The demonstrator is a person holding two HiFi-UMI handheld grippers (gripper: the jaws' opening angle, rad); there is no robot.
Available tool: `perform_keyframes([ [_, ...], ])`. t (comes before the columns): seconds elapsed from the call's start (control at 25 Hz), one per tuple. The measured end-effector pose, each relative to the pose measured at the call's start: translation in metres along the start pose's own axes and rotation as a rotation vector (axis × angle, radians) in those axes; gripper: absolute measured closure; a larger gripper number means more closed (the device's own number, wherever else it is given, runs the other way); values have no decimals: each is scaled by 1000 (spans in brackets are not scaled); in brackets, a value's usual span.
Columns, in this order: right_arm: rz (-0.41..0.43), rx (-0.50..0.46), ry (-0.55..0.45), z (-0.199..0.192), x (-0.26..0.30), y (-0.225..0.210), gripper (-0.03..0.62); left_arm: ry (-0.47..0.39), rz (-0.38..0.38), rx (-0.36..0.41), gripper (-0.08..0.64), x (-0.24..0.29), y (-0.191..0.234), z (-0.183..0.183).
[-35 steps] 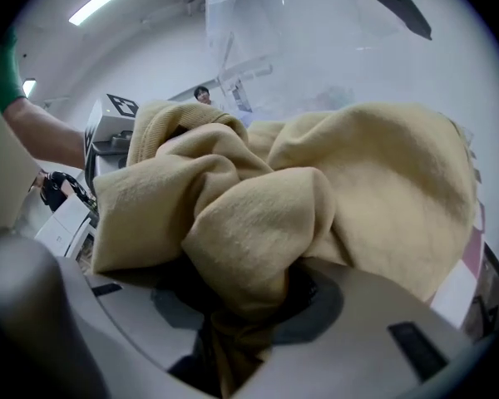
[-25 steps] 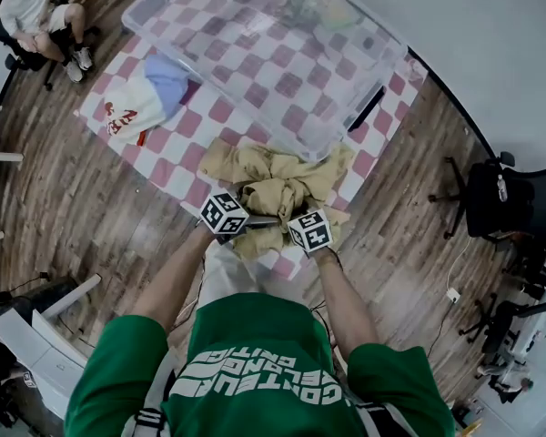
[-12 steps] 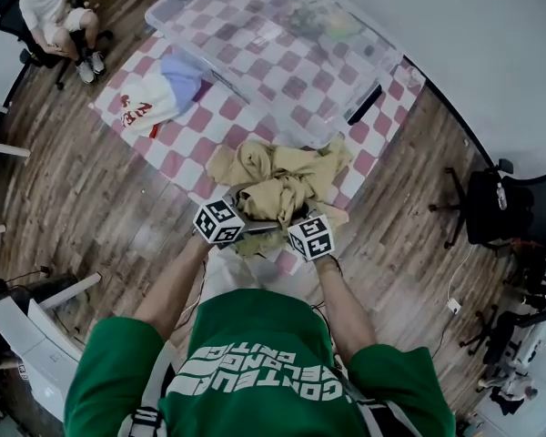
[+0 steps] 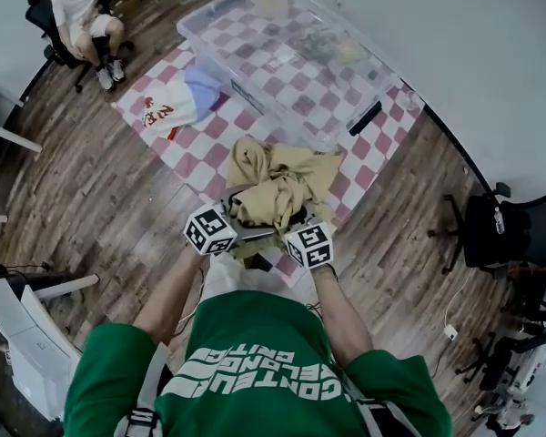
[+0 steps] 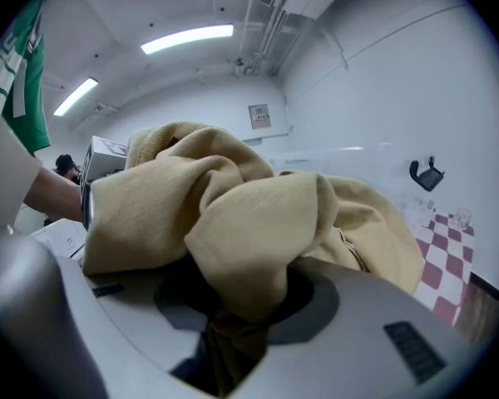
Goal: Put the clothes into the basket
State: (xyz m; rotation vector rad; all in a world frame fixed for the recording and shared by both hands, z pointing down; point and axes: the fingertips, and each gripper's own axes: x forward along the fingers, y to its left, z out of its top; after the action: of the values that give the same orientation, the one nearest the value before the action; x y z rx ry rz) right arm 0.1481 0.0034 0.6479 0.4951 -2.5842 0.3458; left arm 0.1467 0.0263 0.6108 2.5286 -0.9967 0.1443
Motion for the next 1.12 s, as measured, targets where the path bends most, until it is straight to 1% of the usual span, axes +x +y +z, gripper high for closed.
perform_keyframes([
  [0.32, 40, -71, -120, 62, -11, 26, 457, -86, 91, 88, 71, -38, -12, 51],
  [0.6, 73, -136, -239, 127, -16, 45, 459, -168, 161, 171, 72, -73, -13, 102],
  [0.72, 82, -159, -277, 149, -16, 52, 459, -181, 182, 210, 72, -85, -12, 120],
  [1.0, 97, -217, -352, 196, -18, 64, 460, -226, 217, 276, 75, -108, -11, 157],
  [1.12, 102, -240, -391, 218, -20, 68, 460, -242, 220, 310, 81, -117, -11, 176],
])
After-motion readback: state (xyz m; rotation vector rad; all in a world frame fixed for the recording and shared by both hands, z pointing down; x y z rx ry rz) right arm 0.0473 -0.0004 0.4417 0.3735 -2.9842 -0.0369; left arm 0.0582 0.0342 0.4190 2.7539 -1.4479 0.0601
